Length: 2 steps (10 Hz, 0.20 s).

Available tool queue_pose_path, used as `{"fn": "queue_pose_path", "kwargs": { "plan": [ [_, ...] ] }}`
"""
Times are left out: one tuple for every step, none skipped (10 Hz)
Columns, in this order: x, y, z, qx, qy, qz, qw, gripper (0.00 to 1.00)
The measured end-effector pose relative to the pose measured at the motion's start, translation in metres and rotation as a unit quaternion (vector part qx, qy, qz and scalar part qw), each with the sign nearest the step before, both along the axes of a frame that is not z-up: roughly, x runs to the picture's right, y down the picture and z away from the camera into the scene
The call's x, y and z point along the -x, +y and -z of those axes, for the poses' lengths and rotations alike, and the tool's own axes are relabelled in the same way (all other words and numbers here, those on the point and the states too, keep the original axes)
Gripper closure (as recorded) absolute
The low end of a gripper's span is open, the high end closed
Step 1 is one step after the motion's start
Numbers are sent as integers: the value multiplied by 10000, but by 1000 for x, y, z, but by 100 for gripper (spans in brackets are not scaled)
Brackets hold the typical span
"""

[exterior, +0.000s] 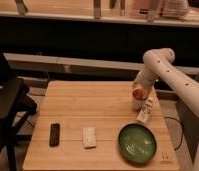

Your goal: Place the pepper in the ceramic cup

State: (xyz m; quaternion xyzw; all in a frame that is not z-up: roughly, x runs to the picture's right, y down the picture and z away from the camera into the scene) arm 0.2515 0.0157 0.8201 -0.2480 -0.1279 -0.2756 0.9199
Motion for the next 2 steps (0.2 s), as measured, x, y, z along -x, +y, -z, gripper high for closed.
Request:
{"fn": "queue_pose_path", "kwargs": {
  "plan": [
    [-1,-2,1,-16,12,2,10000,20],
    [-3,-2,2,-16,23,2,10000,20]
  ]
}}
